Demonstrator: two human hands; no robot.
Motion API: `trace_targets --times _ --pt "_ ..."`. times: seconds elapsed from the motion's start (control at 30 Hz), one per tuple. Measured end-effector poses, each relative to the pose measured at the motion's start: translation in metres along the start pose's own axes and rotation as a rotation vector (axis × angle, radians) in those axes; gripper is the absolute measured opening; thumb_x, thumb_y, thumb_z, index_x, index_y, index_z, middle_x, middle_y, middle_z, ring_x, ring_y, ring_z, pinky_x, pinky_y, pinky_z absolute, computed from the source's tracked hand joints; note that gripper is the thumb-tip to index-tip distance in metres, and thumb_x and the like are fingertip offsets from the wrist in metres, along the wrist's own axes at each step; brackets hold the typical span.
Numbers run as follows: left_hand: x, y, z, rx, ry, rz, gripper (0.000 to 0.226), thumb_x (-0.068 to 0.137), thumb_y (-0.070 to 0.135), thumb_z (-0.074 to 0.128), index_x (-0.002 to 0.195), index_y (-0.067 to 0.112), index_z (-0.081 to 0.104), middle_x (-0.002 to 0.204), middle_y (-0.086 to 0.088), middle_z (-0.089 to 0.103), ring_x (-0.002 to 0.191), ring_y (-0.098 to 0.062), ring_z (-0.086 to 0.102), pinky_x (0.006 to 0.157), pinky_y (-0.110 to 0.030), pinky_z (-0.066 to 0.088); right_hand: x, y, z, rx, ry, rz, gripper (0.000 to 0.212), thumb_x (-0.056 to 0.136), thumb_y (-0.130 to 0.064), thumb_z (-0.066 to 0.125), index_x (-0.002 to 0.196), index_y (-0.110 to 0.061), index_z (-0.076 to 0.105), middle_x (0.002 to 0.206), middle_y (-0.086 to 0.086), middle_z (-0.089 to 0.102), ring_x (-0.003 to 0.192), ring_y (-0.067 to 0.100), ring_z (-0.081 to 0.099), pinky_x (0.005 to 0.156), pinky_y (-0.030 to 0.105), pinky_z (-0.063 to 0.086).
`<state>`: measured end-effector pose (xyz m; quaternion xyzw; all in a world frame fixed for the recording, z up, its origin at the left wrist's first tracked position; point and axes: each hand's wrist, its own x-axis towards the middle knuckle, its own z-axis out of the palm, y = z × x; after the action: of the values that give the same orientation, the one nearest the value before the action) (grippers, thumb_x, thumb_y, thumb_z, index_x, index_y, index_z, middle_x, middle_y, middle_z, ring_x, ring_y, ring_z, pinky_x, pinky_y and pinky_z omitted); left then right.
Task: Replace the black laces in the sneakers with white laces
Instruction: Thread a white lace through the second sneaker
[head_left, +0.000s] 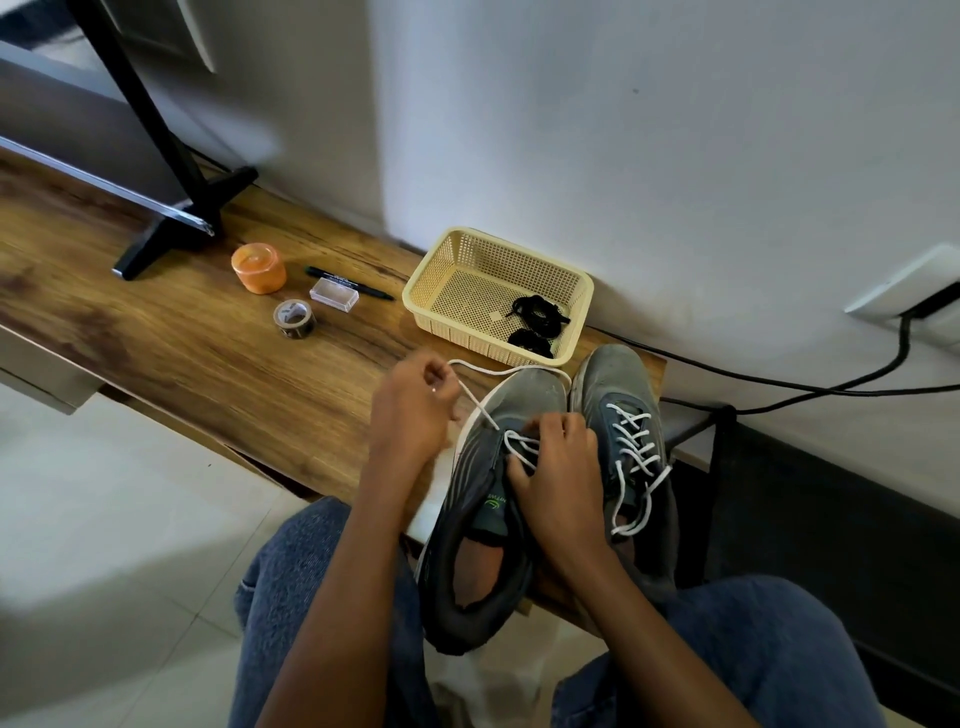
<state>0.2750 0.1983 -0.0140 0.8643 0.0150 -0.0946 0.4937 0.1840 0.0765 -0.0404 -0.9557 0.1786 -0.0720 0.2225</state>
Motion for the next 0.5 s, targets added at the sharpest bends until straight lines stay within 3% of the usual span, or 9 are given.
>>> trace_targets --times 0.1,0.2,0.27,0.43,0.5 --pt "0.002 -0.002 -0.008 -0.062 0.253 0.055 0.014 0.094 0.013 0.056 0.082 0.02 0.054 0.074 0.005 0.06 0.066 -0.014 0.066 0.05 -0.016 0.043 -0.001 -0.001 -0.002 -0.022 0.028 0.001 0.029 0.08 -0.018 0.067 0.105 -0.011 0.055 0.11 0.01 0.048 0.101 0.028 0.044 0.083 0.037 0.04" --pt "0.008 -0.009 -0.01 -0.069 0.453 0.192 0.009 0.092 0.018 0.052 0.084 0.023 0.051 0.078 0.0 0.062 0.071 -0.021 0.064 0.065 -0.035 0.052 -0.001 -0.002 -0.002 -0.011 0.027 -0.004 0.028 0.08 -0.016 0.066 0.104 -0.01 0.053 0.109 0.01 0.047 0.1 0.027 0.046 0.082 0.037 0.042" --pt "0.01 -0.008 -0.012 -0.103 0.595 0.26 0.006 0.091 0.024 0.048 0.091 0.021 0.053 0.086 -0.003 0.061 0.073 -0.022 0.063 0.067 -0.044 0.055 -0.002 -0.003 -0.001 0.025 0.055 0.001 0.026 0.079 -0.012 0.066 0.1 -0.01 0.051 0.106 0.009 0.045 0.096 0.026 0.047 0.078 0.037 0.045" --pt "0.012 -0.001 -0.023 -0.459 0.936 0.211 0.006 0.095 0.02 0.048 0.1 0.019 0.052 0.101 -0.01 0.062 0.074 -0.017 0.066 0.061 -0.03 0.057 -0.002 -0.004 -0.002 0.047 0.059 0.005 0.019 0.079 -0.009 0.065 0.091 -0.01 0.049 0.1 0.007 0.043 0.088 0.024 0.048 0.072 0.039 0.047" --pt "0.011 0.001 -0.023 -0.43 0.889 0.164 0.009 0.095 0.018 0.048 0.1 0.014 0.055 0.099 -0.007 0.061 0.073 -0.009 0.061 0.063 -0.018 0.052 -0.002 -0.004 -0.001 0.035 0.049 0.003 0.017 0.079 -0.008 0.065 0.09 -0.008 0.052 0.099 0.009 0.045 0.088 0.025 0.048 0.072 0.038 0.046"
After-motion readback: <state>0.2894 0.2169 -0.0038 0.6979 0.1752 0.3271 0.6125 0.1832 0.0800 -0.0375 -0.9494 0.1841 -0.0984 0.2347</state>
